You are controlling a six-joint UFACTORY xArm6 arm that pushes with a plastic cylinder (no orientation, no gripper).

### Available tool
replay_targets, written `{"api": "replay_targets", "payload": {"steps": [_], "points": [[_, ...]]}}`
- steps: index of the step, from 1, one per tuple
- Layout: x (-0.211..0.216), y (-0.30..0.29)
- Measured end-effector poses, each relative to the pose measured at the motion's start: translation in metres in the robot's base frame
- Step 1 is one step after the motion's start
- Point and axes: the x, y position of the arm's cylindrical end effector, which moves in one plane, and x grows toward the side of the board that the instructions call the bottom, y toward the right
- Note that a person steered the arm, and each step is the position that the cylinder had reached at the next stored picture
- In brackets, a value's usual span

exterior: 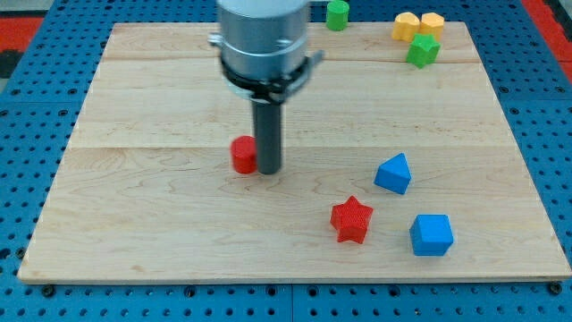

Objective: Move your arm closer to the blue triangle

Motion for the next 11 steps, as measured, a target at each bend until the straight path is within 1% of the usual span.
{"api": "replay_targets", "payload": {"steps": [1, 2, 3, 4, 5, 6, 7, 8, 9, 10, 11], "points": [[-0.027, -0.081], [-0.046, -0.142], [-0.066, -0.142], [-0.076, -0.058], [-0.084, 0.06], [-0.083, 0.184], [-0.042, 0.229], [0.022, 0.229], [0.028, 0.18], [0.014, 0.099], [0.001, 0.048]]}}
